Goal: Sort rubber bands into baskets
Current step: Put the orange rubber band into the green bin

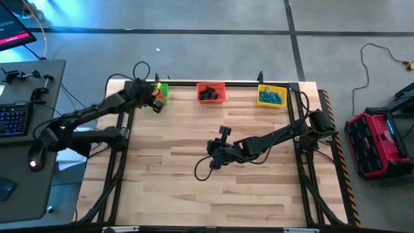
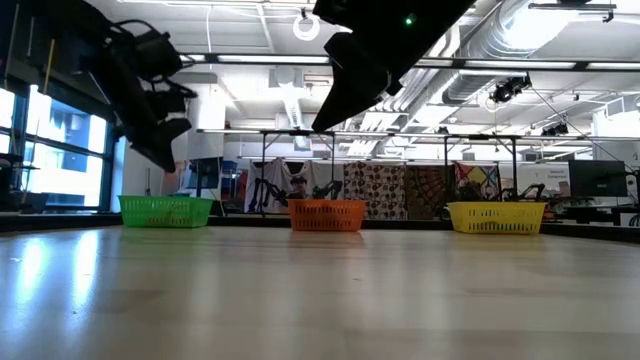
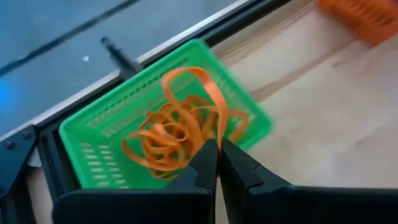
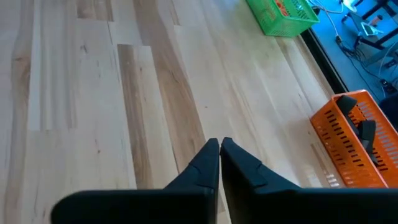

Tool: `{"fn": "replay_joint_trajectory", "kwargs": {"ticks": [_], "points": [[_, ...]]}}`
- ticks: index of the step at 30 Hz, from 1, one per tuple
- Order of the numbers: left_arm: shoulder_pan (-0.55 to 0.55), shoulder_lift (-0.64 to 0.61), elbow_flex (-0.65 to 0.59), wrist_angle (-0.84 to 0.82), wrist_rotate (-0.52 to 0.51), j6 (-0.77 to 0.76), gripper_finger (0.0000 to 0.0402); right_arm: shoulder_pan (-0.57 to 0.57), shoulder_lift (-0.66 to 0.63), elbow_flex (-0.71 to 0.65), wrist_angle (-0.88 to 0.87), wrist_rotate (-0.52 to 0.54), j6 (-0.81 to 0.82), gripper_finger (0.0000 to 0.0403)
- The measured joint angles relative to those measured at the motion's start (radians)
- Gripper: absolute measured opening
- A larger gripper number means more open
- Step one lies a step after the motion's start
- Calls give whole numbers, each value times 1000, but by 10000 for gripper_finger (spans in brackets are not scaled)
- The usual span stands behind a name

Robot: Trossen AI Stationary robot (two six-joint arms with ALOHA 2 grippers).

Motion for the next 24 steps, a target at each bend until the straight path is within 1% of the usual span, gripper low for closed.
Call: {"fn": "replay_joint_trajectory", "kwargs": {"ticks": [5, 9, 14, 21, 24], "points": [[123, 93, 7, 25, 38, 57, 0, 0, 0, 0, 0, 0, -2, 2], [181, 180, 48, 41, 39, 96, 0, 0, 0, 0, -5, 0, -2, 1], [220, 284, 129, 23, 39, 139, 0, 0, 0, 0, -16, 0, 0, 0], [233, 409, 234, -121, 43, 171, 0, 0, 0, 0, -34, 0, 18, 0], [233, 452, 257, -161, 50, 182, 0, 0, 0, 0, -37, 0, 19, 0]]}}
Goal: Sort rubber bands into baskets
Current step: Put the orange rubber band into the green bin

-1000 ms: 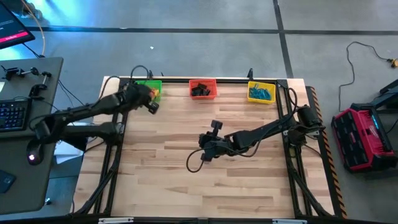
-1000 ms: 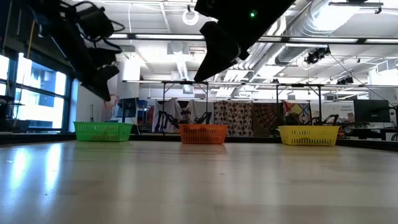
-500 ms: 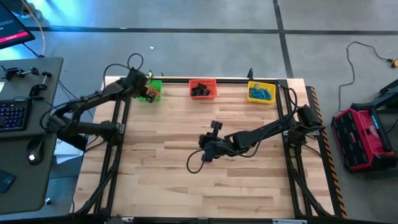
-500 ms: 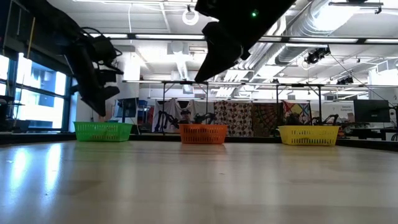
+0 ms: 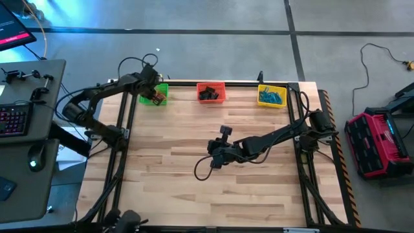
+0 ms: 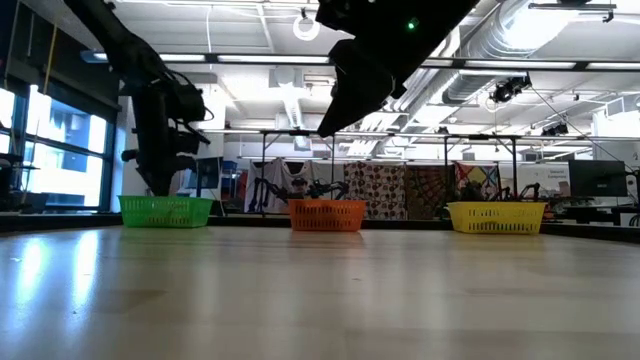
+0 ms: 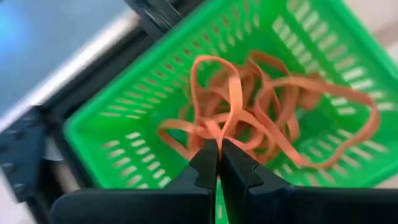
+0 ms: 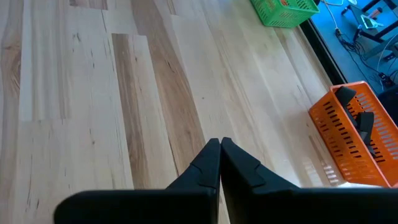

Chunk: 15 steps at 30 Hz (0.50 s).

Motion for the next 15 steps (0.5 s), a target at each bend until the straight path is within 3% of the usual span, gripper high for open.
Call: {"fn": "replay_joint_trajectory", "kwargs": {"ticks": [6, 15], "points": [[-3, 62, 10, -31, 114, 85, 2, 0, 0, 0, 0, 0, 2, 0], [-62, 24, 10, -38, 117, 129, 50, 0, 0, 0, -1, 0, -10, 0]]}}
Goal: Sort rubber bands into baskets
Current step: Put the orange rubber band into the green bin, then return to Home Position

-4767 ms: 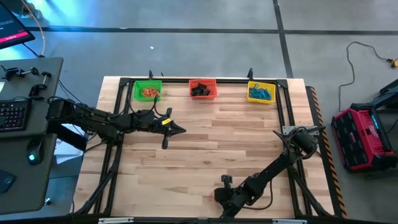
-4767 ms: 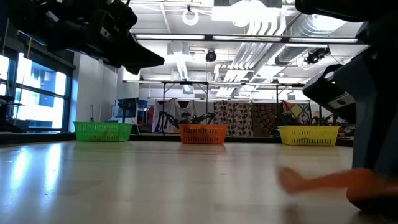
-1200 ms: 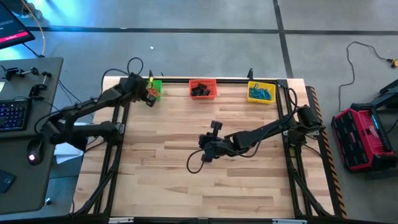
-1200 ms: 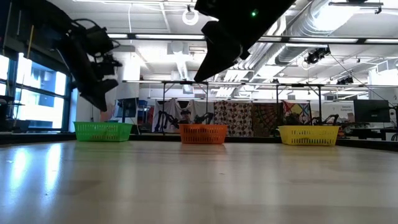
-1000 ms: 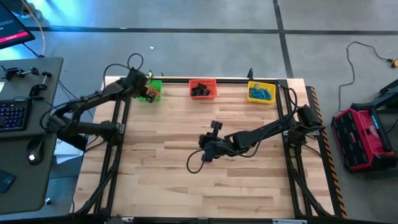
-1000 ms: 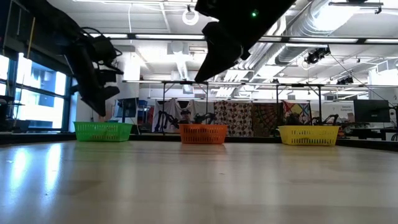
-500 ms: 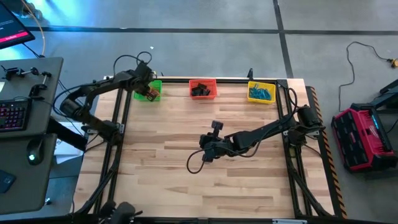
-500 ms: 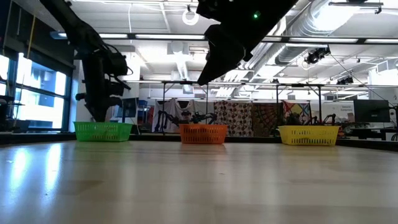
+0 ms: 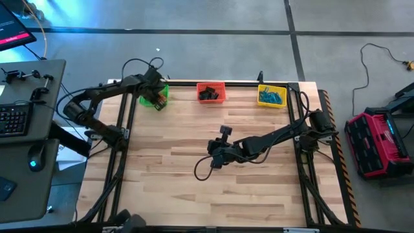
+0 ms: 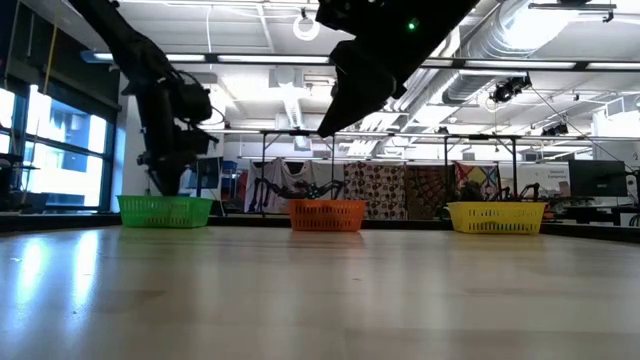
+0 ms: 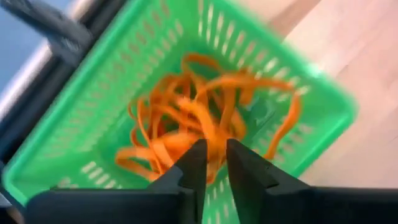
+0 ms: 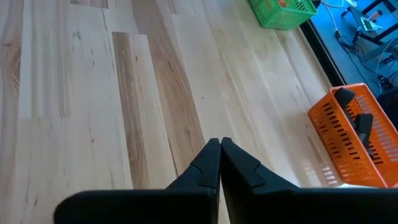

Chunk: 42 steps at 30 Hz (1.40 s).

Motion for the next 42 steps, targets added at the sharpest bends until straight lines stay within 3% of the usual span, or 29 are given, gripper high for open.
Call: {"fn": "replay_joint_trajectory", "kwargs": {"ticks": [10, 16, 29, 36, 42], "points": [[-76, -160, -11, 118, -4, -20, 109, -27, 0, 0, 0, -27, -22, 0], [-151, -315, -151, 341, 16, -45, 94, -56, 0, 0, 7, -60, -70, 0], [-336, -582, -426, 716, 56, -90, 57, -174, 0, -8, 96, -323, -241, 0], [-406, -663, -516, 867, 58, -90, 53, -222, -12, -93, 227, -423, -292, 0], [-445, -707, -534, 862, 61, -95, 53, -260, -122, -270, 419, -528, -304, 0]]}}
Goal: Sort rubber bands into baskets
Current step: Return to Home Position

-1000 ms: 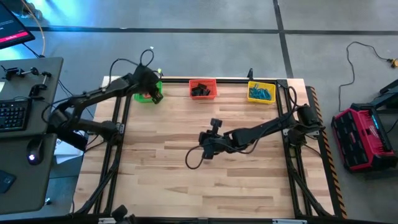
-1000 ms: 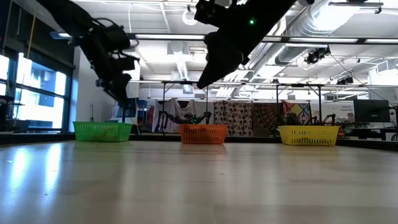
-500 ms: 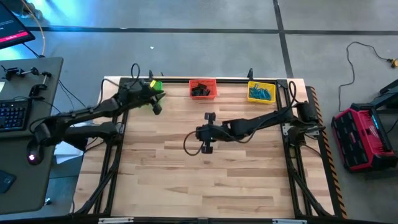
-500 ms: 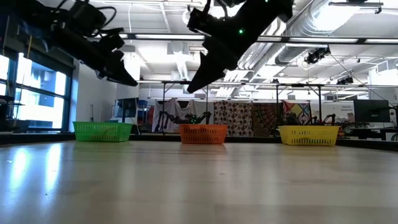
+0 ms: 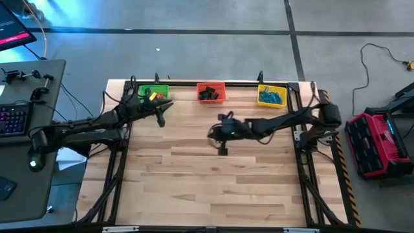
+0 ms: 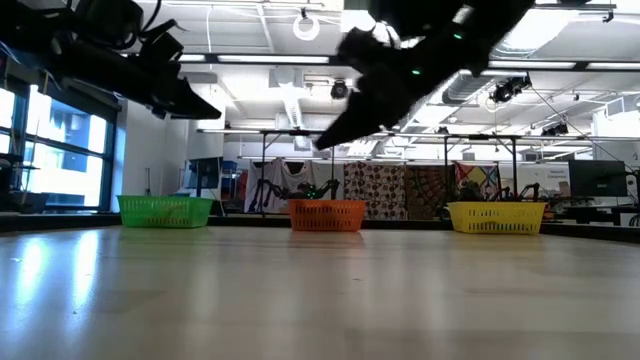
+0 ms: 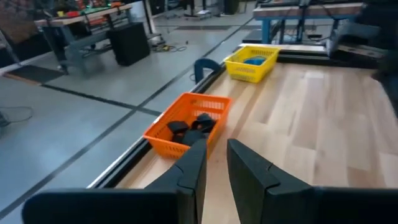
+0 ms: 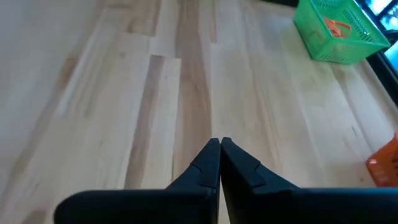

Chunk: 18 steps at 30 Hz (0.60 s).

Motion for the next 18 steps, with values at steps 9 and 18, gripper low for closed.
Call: {"fn": "replay_joint_trajectory", "kwargs": {"ticks": [9, 18], "points": [[-52, -3, 0, 26, 37, -1, 53, -46, -332, -413, 249, -41, 50, 0], [-86, -3, 0, 129, 41, -1, 53, -46, -742, -712, 330, -96, 124, 0]]}}
